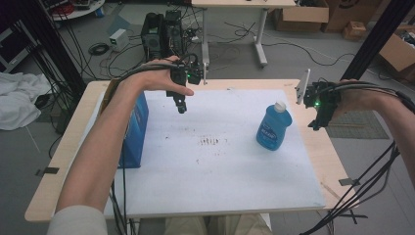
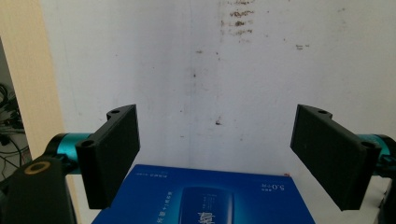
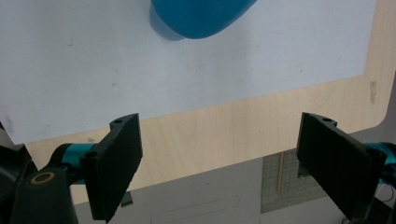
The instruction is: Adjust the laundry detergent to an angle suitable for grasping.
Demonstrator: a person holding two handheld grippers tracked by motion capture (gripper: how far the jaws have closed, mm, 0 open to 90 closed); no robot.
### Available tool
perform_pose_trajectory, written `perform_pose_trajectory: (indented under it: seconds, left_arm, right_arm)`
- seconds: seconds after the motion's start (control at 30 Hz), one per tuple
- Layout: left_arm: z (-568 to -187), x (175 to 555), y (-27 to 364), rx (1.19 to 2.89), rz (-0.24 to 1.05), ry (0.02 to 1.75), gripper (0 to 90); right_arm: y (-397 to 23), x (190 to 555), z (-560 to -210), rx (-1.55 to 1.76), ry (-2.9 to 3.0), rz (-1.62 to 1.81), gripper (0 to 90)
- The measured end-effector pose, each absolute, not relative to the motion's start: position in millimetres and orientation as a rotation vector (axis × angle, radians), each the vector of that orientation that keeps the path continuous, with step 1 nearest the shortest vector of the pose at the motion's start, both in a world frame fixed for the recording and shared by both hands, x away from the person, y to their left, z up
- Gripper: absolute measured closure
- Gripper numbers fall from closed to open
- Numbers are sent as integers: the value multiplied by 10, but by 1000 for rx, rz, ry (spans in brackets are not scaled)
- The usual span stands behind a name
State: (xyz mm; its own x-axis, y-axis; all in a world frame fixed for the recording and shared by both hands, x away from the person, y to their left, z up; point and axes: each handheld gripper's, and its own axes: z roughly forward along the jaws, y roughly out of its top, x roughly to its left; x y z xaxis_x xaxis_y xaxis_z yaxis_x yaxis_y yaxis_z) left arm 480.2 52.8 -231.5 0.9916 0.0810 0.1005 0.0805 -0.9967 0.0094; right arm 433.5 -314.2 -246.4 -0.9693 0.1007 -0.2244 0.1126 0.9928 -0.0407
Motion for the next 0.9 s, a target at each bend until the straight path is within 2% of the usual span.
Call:
perform_pose_trajectory:
  seconds: [0.57, 0.9]
  left_arm:
    - [-2287, 4753, 527, 3137, 180, 117, 158]
    - [-2306, 4794, 531, 3138, 134, 121, 158]
  right_arm:
    - [-3141, 4335, -2468, 180, 2928, -65, 138]
    - [-3133, 4341, -2456, 178, 2928, -65, 138]
